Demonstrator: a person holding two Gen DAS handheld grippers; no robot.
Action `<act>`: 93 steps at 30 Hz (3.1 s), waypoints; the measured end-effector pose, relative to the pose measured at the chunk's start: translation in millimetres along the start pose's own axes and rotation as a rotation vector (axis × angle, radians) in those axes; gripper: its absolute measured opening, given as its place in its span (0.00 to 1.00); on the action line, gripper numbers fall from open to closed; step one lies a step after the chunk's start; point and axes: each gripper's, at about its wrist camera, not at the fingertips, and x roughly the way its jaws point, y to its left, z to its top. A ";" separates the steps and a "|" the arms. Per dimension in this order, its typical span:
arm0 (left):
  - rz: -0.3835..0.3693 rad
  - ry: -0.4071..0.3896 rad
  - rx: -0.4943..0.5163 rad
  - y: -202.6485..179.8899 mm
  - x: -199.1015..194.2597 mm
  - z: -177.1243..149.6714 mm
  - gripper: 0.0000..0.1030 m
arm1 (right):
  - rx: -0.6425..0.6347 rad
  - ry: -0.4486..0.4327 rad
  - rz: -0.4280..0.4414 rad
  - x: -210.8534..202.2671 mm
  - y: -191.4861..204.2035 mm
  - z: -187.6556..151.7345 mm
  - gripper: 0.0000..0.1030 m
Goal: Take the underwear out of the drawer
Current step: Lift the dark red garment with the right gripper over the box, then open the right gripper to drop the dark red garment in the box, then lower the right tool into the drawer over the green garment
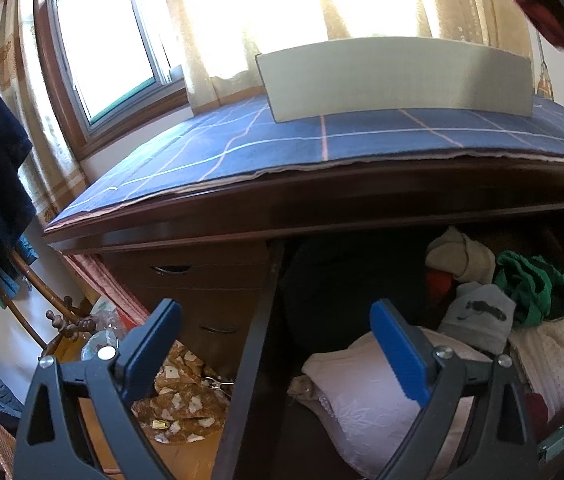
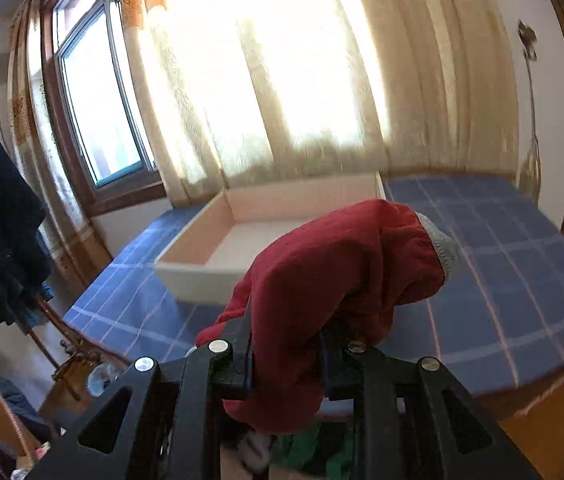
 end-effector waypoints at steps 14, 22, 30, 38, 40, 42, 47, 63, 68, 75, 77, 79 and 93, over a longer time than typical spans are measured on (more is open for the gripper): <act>-0.025 0.003 -0.012 5.1 0.2 -0.2 0.94 | -0.029 -0.041 -0.002 104.1 23.5 85.2 0.24; -0.035 0.007 -0.012 5.6 0.4 -0.3 0.94 | 0.069 0.082 0.002 190.1 22.6 92.6 0.24; -0.043 0.017 -0.016 7.0 1.6 -0.5 0.94 | 0.202 0.259 0.043 257.4 16.5 80.0 0.25; -0.049 0.018 -0.015 7.2 2.6 -0.7 0.94 | 0.242 0.403 0.035 294.8 10.5 62.2 0.39; -0.049 0.018 -0.015 6.9 2.3 -0.7 0.94 | 0.264 0.397 0.051 297.4 6.1 61.8 0.62; -0.050 0.018 -0.016 6.9 2.4 -0.7 0.94 | 0.270 0.387 0.046 297.4 2.4 61.4 0.72; -0.047 0.018 -0.018 7.1 2.5 -0.6 0.94 | 0.274 0.357 0.038 289.8 -2.9 64.5 0.72; -0.030 0.011 -0.021 6.0 2.2 -0.7 0.94 | 0.107 0.086 0.082 156.8 -0.2 50.8 0.72; -0.022 0.003 -0.026 5.8 0.8 -0.9 0.94 | 0.064 -0.006 0.091 94.7 2.9 21.3 0.72; 0.009 -0.008 -0.018 3.2 0.2 -1.0 0.94 | 0.024 -0.039 0.062 37.6 1.9 -36.4 0.72; 0.011 -0.010 -0.017 2.5 0.0 -0.8 0.94 | 0.019 -0.020 0.038 30.8 -0.5 -57.6 0.72; 0.007 -0.007 -0.028 3.1 0.2 -0.9 0.94 | 0.028 0.006 0.033 27.7 -4.0 -75.6 0.72; -0.017 0.026 -0.071 11.1 0.8 -2.9 0.94 | 0.032 0.276 -0.007 51.2 -23.0 -173.9 0.72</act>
